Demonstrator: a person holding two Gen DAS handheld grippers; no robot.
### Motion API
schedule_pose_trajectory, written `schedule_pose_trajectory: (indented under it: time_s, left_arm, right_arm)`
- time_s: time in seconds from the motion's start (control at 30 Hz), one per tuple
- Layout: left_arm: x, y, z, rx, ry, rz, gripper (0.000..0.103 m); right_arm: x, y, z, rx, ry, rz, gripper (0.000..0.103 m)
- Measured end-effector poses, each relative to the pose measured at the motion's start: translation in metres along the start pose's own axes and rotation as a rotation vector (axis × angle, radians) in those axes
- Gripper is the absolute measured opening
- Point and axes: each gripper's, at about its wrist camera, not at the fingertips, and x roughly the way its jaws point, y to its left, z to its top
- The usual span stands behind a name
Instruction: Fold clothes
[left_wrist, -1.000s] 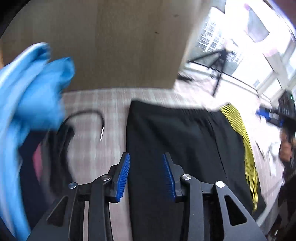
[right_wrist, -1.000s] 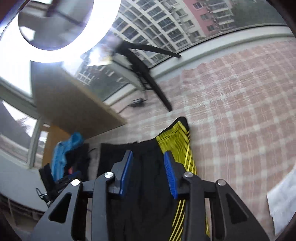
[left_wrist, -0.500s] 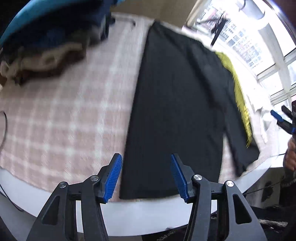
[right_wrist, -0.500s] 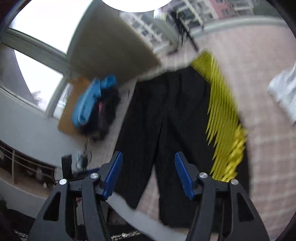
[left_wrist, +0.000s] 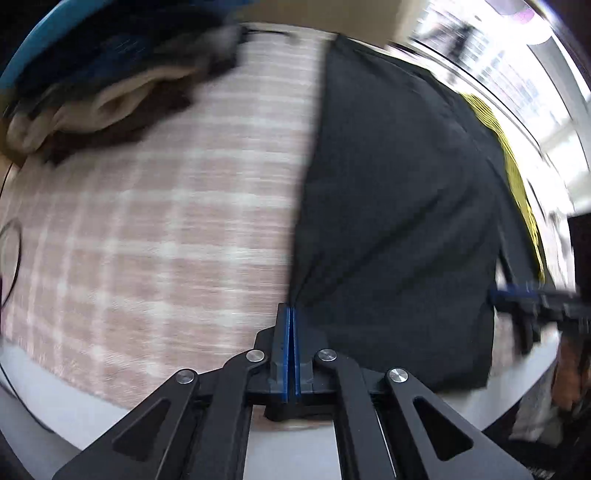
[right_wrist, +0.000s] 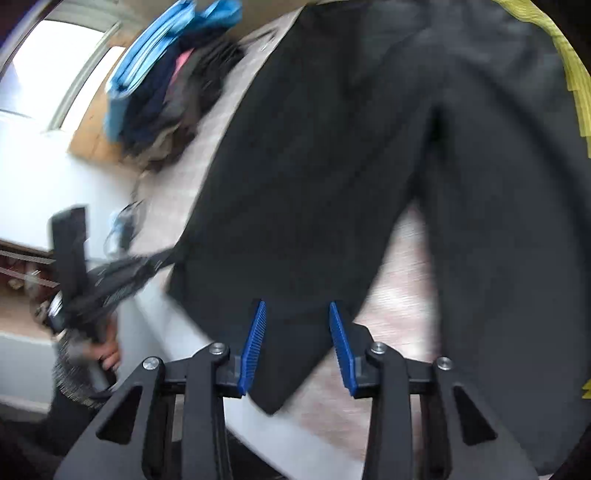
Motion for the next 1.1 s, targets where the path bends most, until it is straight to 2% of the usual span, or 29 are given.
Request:
schedule_pose_trajectory:
  time_s: [0.07, 0.13, 0.2, 0.23, 0.33, 0.4, 0.53, 0.6, 0.7, 0.77, 0.93, 0.97, 1.0, 1.1]
  left_arm:
    - [-0.004, 0.009, 0.003, -0.037, -0.008, 0.010, 0.004]
    - [-0.007, 0.018, 0.007, -0.074, -0.016, 0.021, 0.015]
    - [-0.013, 0.022, 0.009, -0.101, -0.033, 0.014, 0.017]
    - [-0.018, 0.010, 0.008, -0.086, -0.048, -0.012, 0.017]
    - [-0.033, -0.033, 0.002, -0.018, -0.087, -0.101, 0.021]
    - [-0.025, -0.070, -0.004, 0.003, -0.065, -0.141, 0.039]
    - [-0.005, -0.145, -0.016, 0.037, -0.004, -0.214, 0.039]
    - [0.006, -0.182, -0.022, 0.053, 0.026, -0.251, 0.040]
    - [0.022, -0.238, -0.031, 0.079, 0.071, -0.305, 0.041]
    - [0.031, -0.266, -0.036, 0.085, 0.093, -0.320, 0.041]
    - [0.048, -0.290, -0.038, 0.059, 0.104, -0.260, 0.037]
    - [0.048, -0.291, -0.037, 0.062, 0.098, -0.249, 0.025]
    - [0.048, -0.291, -0.035, 0.061, 0.090, -0.252, 0.004]
    - [0.043, -0.271, -0.047, -0.015, 0.064, -0.299, 0.003]
  right_arm:
    - [-0.021, 0.001, -0.003, -0.009, -0.040, 0.020, 0.037]
    - [-0.057, -0.007, -0.007, 0.000, -0.105, 0.007, 0.037]
    - [-0.100, -0.026, -0.010, 0.024, -0.179, -0.035, 0.037]
    - [-0.120, -0.038, -0.013, 0.036, -0.212, -0.079, 0.038]
    - [-0.174, -0.086, -0.027, 0.092, -0.276, -0.203, 0.041]
    - [-0.199, -0.121, -0.039, 0.140, -0.287, -0.262, 0.041]
    - [-0.226, -0.180, -0.065, 0.209, -0.257, -0.302, 0.041]
    - [-0.227, -0.197, -0.074, 0.199, -0.229, -0.323, 0.042]
    - [-0.226, -0.216, -0.085, 0.172, -0.197, -0.310, 0.041]
    - [-0.224, -0.220, -0.090, 0.137, -0.185, -0.303, 0.041]
    - [-0.217, -0.219, -0.093, 0.053, -0.148, -0.259, 0.042]
    - [-0.216, -0.219, -0.094, 0.041, -0.143, -0.259, 0.042]
    - [-0.214, -0.220, -0.095, 0.030, -0.139, -0.261, 0.042]
    - [-0.208, -0.223, -0.095, 0.025, -0.127, -0.233, 0.042]
